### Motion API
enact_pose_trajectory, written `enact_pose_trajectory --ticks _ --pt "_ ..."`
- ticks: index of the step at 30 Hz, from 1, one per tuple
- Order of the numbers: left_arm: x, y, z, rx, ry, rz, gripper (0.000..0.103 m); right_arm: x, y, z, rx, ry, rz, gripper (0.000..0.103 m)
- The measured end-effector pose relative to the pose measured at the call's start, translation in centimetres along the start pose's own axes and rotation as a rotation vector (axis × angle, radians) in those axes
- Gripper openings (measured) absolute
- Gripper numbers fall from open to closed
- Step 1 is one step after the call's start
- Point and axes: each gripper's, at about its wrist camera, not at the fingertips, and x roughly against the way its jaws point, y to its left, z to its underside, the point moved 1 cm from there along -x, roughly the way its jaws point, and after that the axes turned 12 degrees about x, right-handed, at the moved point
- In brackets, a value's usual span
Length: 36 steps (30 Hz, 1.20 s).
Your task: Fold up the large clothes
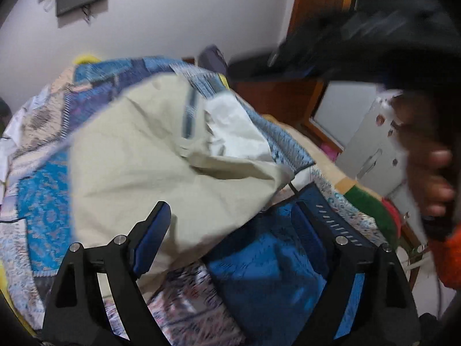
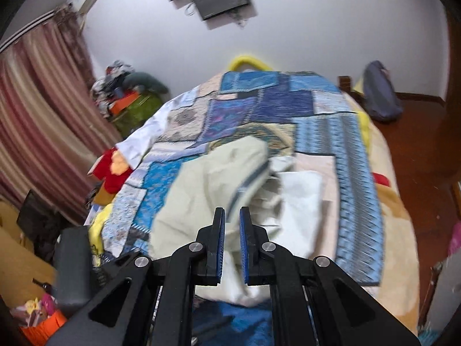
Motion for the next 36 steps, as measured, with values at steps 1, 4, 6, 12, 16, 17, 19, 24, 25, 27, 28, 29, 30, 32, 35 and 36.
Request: enact_pose_trajectory --ticks 1,4,6,12,16,17,19,24,25,27,28,29,30,32,35,36 --pt "1.4 0.7 0.0 -0.001 -0.029 -0.019 0.087 -0.4 0.5 -0.2 0.013 0.005 -0.005 0.005" --pt "4.4 4.0 -0.5 0.026 -0.118 -0.118 0.094 -1.2 2.0 -0.7 0.049 0.013 -0.022 0.005" --pt "5.3 6.0 -0.8 0.049 -0.156 -0.201 0.094 -1.6 3.2 -0.9 0.084 0.016 -0.038 0.005" --pt "2.5 13.0 -1.3 0.139 -0.11 -0.428 0.094 -5.8 6.2 0.3 0.196 0.097 -0.053 0.005" --pt "-2.1 14.6 0.4 0.178 0.031 -0.401 0.095 -10.3 3.9 3.1 0.171 0.227 0.015 0.005" --pt "-3.0 14.4 1.0 0.176 0.053 -0.386 0.095 -10.9 2.8 3.7 0.154 0.242 0.034 0.005" --pt "-3.6 13.8 1.9 0.165 0.035 -0.381 0.095 -11.9 -0.3 5.3 0.114 0.289 0.114 0.005" --pt "-3.9 13.0 1.9 0.164 0.023 -0.346 0.095 -10.9 -5.9 8.1 -0.008 0.354 0.188 0.005" --pt "-4.0 12.8 1.9 0.158 0.034 -0.315 0.095 -9.9 -6.3 8.1 0.007 0.348 0.22 0.005" --pt "-4.5 12.6 1.6 0.15 0.055 -0.27 0.095 -7.8 -6.1 7.3 0.046 0.3 0.252 0.005" --pt "-4.7 12.3 1.5 0.146 0.061 -0.254 0.095 -6.7 -5.7 6.6 0.057 0.266 0.255 0.005" --pt "-5.0 11.9 1.4 0.139 0.061 -0.242 0.095 -5.8 -5.2 5.7 0.068 0.23 0.25 0.005" --pt "-5.2 11.5 1.4 0.133 0.058 -0.238 0.095 -5.1 -4.7 5.1 0.074 0.202 0.242 0.005" --pt "-5.1 10.8 1.2 0.116 0.046 -0.245 0.095 -4.0 -3.2 3.3 0.096 0.136 0.214 0.005" --pt "-3.7 10.1 0.4 0.097 0.008 -0.242 0.094 -4.0 -0.3 0.3 0.16 0.067 0.165 0.005" --pt "-3.0 10.0 0.1 0.102 -0.011 -0.235 0.094 -4.2 0.5 -0.2 0.173 0.061 0.158 0.005"
